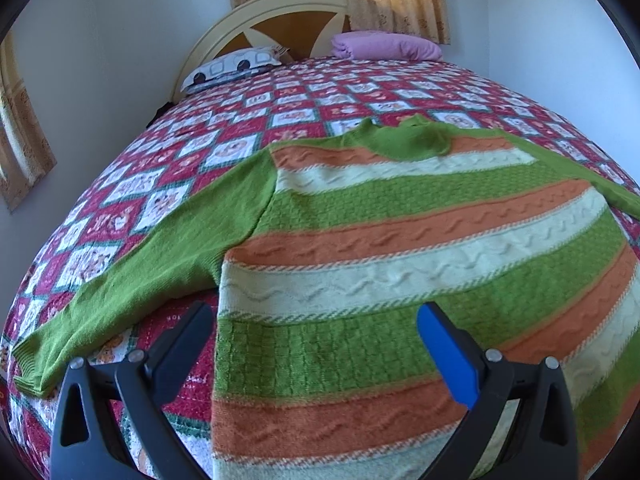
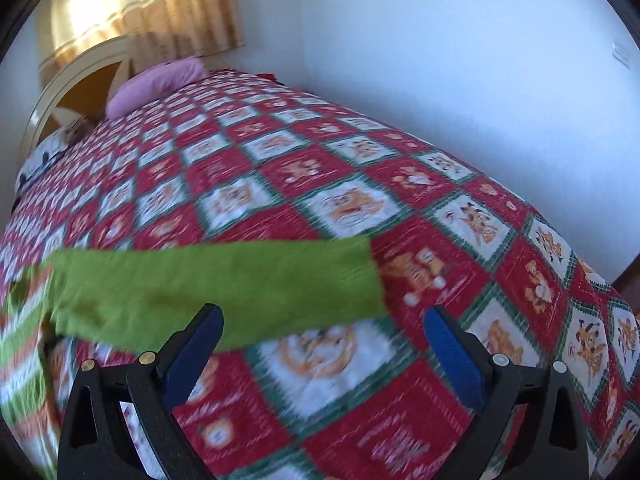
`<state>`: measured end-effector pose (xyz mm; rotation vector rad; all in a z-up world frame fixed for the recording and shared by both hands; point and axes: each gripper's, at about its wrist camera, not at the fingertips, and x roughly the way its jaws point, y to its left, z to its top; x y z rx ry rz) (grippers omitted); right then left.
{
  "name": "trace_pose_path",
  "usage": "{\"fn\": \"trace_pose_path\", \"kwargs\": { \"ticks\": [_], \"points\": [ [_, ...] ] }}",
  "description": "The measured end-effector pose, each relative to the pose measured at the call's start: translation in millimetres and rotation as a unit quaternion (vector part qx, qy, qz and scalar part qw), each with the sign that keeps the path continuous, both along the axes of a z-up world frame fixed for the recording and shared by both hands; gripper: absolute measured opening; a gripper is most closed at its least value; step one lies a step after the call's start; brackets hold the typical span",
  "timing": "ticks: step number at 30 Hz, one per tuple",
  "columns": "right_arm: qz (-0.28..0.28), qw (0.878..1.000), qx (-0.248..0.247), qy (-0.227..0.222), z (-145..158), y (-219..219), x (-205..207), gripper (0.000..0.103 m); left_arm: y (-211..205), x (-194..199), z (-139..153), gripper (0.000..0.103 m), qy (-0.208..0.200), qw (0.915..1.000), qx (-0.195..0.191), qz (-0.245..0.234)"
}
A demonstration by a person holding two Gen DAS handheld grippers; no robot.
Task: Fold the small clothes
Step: 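Move the right gripper to the green sleeve cuff and close on it, then lift the sleeve cuff with the right gripper and carry it across the sweater body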
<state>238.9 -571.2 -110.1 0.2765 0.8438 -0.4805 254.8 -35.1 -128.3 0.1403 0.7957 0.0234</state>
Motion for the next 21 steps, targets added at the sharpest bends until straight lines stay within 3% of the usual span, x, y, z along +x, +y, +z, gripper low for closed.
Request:
{"fn": "trace_pose_path", "kwargs": {
  "ticks": [1,3,6,9,11,13,15,21],
  "points": [
    [0.001,1.0,0.008,0.004,-2,-4,3,0.077,1,1,0,0.103,0.0,1.0,0.0,0.003],
    [0.001,1.0,0.01,0.019,-9,-10,12,0.07,4,2,-1,0.103,0.0,1.0,0.001,0.007],
    [-0.016,0.999,-0.009,0.045,-19,-16,24,0.07,6,2,-2,0.103,0.0,0.9999,0.002,0.01],
    [-0.023,0.998,0.008,0.053,-30,-23,29,0.069,6,2,-4,0.103,0.002,0.9999,0.003,0.01],
    [-0.012,0.999,0.012,0.046,-30,-19,29,0.056,6,2,-4,0.103,0.002,0.9999,0.002,0.012],
    [0.015,0.999,0.014,0.041,-28,-11,32,0.025,6,2,-3,0.103,0.0,0.9999,0.0,0.011],
    [0.031,0.998,0.009,0.045,-25,-3,36,0.012,6,1,-2,0.103,-0.002,1.0,-0.001,0.009],
    [0.045,0.998,0.003,0.039,-8,14,44,0.01,7,-3,-2,0.103,-0.003,0.9999,-0.012,0.004]
  ]
}}
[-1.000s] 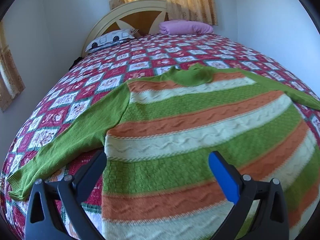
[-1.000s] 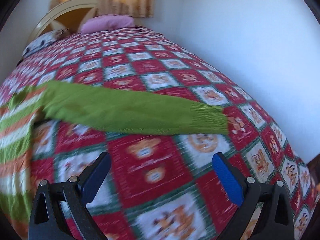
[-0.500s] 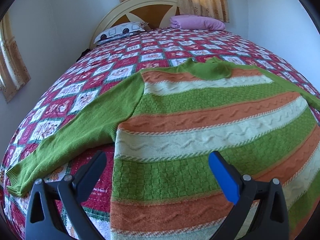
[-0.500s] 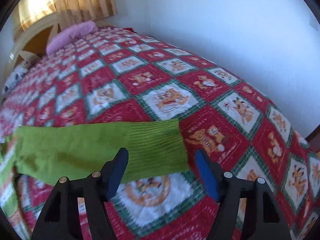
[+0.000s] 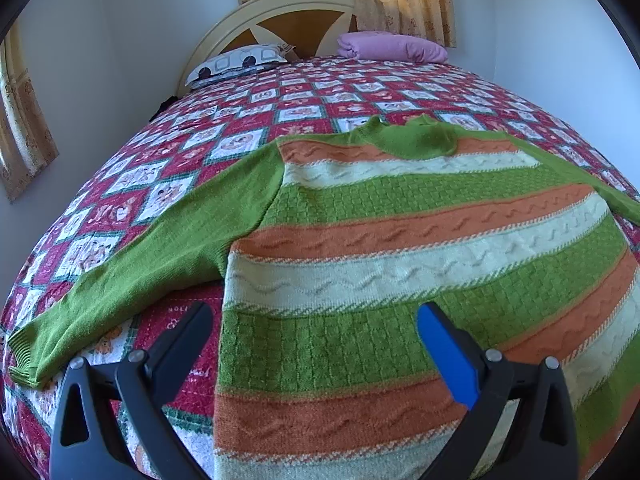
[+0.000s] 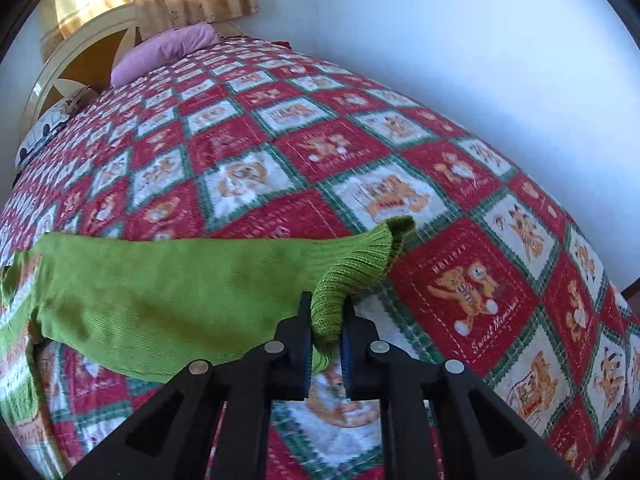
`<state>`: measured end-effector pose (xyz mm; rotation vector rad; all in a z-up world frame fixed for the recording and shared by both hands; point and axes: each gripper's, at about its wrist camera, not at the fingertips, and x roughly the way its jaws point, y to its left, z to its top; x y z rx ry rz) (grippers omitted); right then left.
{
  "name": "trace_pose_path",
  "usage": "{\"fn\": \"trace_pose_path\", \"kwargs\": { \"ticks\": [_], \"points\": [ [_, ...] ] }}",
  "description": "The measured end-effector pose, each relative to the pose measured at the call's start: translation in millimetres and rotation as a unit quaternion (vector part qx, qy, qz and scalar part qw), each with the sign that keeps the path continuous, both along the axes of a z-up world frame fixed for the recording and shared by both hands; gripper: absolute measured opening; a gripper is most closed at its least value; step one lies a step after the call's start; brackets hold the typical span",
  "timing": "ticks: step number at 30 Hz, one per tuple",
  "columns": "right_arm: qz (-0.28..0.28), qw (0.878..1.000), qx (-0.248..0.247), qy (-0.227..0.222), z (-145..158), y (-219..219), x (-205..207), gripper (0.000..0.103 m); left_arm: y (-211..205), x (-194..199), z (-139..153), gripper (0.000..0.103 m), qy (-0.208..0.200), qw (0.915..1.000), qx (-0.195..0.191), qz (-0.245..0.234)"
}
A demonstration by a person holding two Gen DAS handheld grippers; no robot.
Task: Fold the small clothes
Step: 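Lift the sleeve cuff with the right gripper and carry it across the sweater body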
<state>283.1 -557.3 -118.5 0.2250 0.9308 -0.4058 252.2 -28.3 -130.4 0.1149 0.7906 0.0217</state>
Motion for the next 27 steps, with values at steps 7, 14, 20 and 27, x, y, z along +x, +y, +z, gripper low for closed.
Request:
{"fn": "trace_pose_path", "kwargs": {
  "ticks": [7,14,20,27],
  "points": [
    [0.027,0.999,-0.022,-0.023,41,30,15,0.01,1,-2,1,0.103,-0.003,0.9999,-0.009,-0.005],
    [0.077,0.994,-0.051,-0.053,92,81,27,0.01,3,-5,0,0.103,-0.002,0.9998,-0.019,-0.008],
    [0.134,0.984,-0.072,-0.089,137,140,29,0.01,5,-6,1,0.103,-0.005,0.9996,-0.024,-0.012],
    [0.208,0.966,-0.086,-0.125,183,222,30,0.01,10,-7,2,0.103,-0.007,0.9993,-0.035,-0.012]
  ]
}}
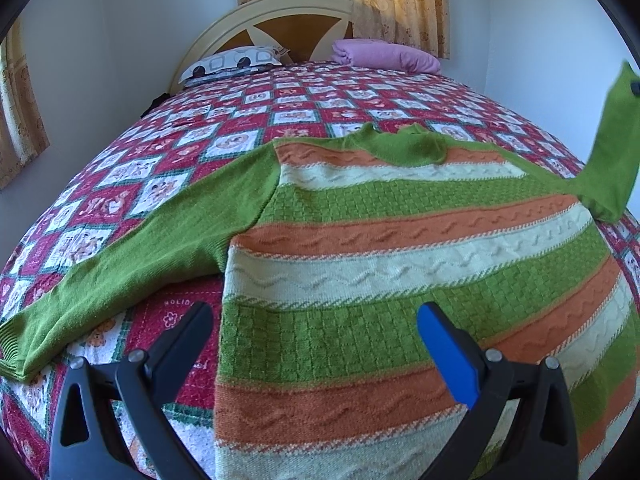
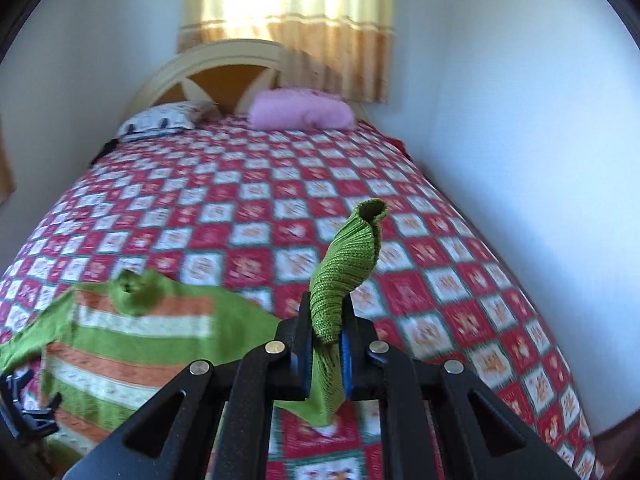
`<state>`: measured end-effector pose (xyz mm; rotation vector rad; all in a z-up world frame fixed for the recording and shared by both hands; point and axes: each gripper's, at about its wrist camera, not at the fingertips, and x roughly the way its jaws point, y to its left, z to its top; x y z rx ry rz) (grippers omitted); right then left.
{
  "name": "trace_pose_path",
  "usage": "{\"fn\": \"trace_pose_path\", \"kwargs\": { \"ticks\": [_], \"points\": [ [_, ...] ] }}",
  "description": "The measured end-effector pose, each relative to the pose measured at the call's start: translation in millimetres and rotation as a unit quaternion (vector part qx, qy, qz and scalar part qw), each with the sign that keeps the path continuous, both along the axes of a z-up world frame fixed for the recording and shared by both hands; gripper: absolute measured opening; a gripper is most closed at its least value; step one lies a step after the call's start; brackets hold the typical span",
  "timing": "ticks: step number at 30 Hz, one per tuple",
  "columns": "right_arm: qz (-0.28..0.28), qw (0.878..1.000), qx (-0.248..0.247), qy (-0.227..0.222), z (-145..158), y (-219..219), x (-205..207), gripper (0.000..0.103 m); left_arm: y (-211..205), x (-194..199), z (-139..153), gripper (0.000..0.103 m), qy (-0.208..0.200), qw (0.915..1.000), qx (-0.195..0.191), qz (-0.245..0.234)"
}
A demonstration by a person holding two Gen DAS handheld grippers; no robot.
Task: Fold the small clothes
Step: 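Lift the sleeve cuff with the right gripper and carry it across the sweater body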
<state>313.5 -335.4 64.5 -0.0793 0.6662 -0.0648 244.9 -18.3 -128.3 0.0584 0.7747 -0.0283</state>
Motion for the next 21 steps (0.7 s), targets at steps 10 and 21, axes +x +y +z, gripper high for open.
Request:
{"fn": "trace_pose_path", "kwargs": {
  "ticks": [10,21],
  "points": [
    [0.116,0.993,0.001,-0.006,3,122,3,0.01,15,-4,0,0.103,-0.002,0.9999,-0.012,0.007],
    [0.207,0.971,0.092,0.078,-125,246,20,0.021,36,-9,1,0.103,0.018,0.9995,-0.017,0.017]
  ]
}}
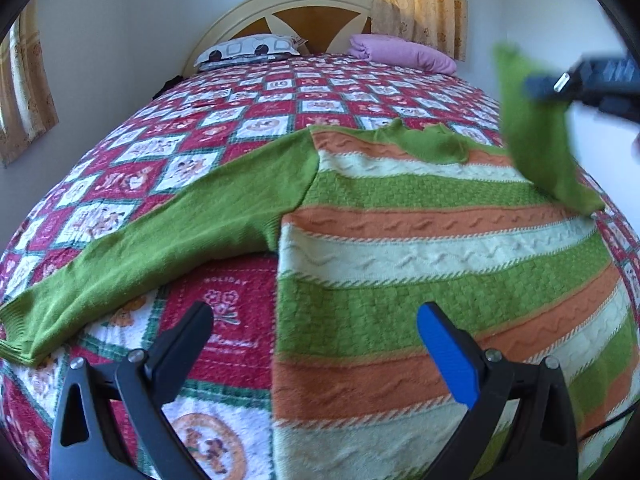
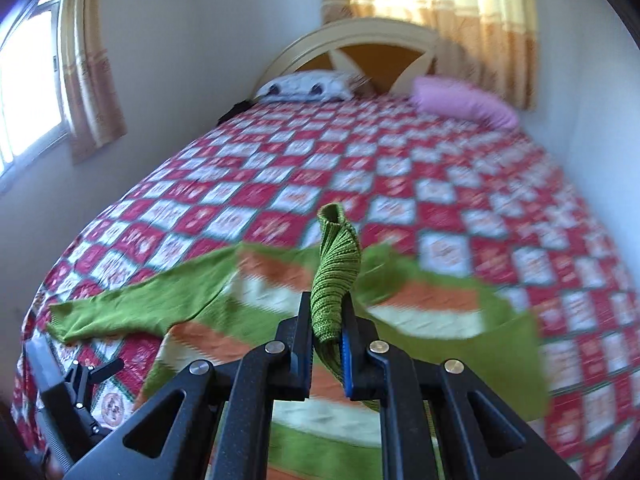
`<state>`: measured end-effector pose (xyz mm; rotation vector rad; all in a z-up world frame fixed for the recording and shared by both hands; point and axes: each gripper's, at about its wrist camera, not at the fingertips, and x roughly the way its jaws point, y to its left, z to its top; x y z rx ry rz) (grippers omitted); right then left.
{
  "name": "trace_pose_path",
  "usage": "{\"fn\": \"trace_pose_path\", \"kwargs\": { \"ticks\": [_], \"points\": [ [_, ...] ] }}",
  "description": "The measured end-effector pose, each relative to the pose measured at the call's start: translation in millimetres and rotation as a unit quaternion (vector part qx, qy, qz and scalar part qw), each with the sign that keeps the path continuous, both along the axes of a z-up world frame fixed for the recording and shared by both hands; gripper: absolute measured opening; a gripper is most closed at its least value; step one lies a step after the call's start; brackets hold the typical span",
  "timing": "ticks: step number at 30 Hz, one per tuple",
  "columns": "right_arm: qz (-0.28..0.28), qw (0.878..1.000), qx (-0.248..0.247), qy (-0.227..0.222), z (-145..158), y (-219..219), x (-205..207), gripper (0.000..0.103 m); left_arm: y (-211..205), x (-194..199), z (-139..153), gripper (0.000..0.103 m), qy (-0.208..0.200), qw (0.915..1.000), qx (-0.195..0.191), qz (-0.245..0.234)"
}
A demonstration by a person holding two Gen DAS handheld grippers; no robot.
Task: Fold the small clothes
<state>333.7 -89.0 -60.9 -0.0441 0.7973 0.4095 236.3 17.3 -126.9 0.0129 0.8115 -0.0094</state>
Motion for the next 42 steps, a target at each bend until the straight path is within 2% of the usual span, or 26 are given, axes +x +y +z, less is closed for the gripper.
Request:
{"fn": "trace_pose_path", "kwargs": {
  "ticks": [1,2,3,5,8,11,14,16,18,20,21,22,23,24,26,29,35,36,39,41,42],
  "points": [
    [0.006,1.0,0.008,0.018,-12,4,1,0.046,1,0,1,0.103,0.002,1.0,-0.001,-0.004],
    [0.01,0.999,0.02,0.036,-24,4,-1,0.056,2,0,3,0.103,0.004,1.0,-0.001,-0.003],
    [0.013,0.998,0.035,0.045,-34,-1,-7,0.059,3,0,5,0.103,0.004,1.0,-0.003,-0.003],
    [0.012,0.998,0.036,0.046,-42,-17,-19,0.059,3,1,11,0.103,0.001,0.9999,-0.008,-0.009],
    [-0.009,1.0,0.01,0.026,-39,-57,-37,0.06,-7,8,21,0.102,-0.001,0.9996,-0.008,-0.028],
    [-0.042,0.999,-0.02,0.008,-36,-99,-50,0.065,-28,20,30,0.099,0.003,0.9982,-0.02,-0.056],
    [-0.077,0.996,-0.045,0.003,-39,-145,-62,0.068,-57,33,32,0.088,0.004,0.9963,-0.018,-0.084],
    [-0.088,0.995,-0.048,0.006,-47,-161,-67,0.068,-75,43,27,0.085,0.01,0.9953,-0.009,-0.096],
    [-0.097,0.994,-0.047,0.015,-58,-173,-72,0.068,-91,60,15,0.074,0.023,0.9948,0.011,-0.099],
    [-0.102,0.994,-0.043,0.019,-67,-182,-75,0.068,-98,74,3,0.067,0.04,0.9948,0.022,-0.091],
    [-0.109,0.993,-0.042,0.019,-73,-187,-76,0.068,-98,81,-4,0.057,0.049,0.9952,0.028,-0.08],
    [-0.113,0.993,-0.042,0.019,-76,-190,-76,0.068,-98,84,-9,0.051,0.057,0.9952,0.024,-0.075],
    [-0.123,0.991,-0.043,0.017,-79,-195,-75,0.068,-96,89,-14,0.034,0.069,0.9949,0.013,-0.071],
    [-0.14,0.989,-0.045,0.015,-81,-203,-72,0.068,-92,93,-18,0.023,0.077,0.9945,-0.006,-0.07],
    [-0.162,0.985,-0.051,0.018,-84,-212,-66,0.068,-87,92,-16,0.009,0.062,0.9941,-0.048,-0.075],
    [-0.185,0.981,-0.048,0.017,-82,-226,-48,0.068,-90,87,-7,0.008,0.046,0.9939,-0.046,-0.089],
    [-0.171,0.982,-0.084,0.002,-77,-215,-10,0.068,-72,85,27,0.008,0.003,0.9945,-0.075,-0.073],
    [-0.177,0.981,-0.083,0.007,-78,-216,-5,0.067,-67,85,34,0.008,-0.008,0.9948,-0.077,-0.066],
    [-0.176,0.982,-0.059,0.037,-86,-221,-3,0.03,-63,94,37,0.008,-0.02,0.996,-0.064,-0.058],
    [-0.187,0.978,-0.081,0.034,-89,-222,-11,0.022,-61,100,32,0.008,-0.014,0.9964,-0.063,-0.056],
    [-0.198,0.974,-0.106,0.029,-91,-222,-16,0.013,-60,102,27,0.008,-0.009,0.9967,-0.061,-0.053]
  ]
}}
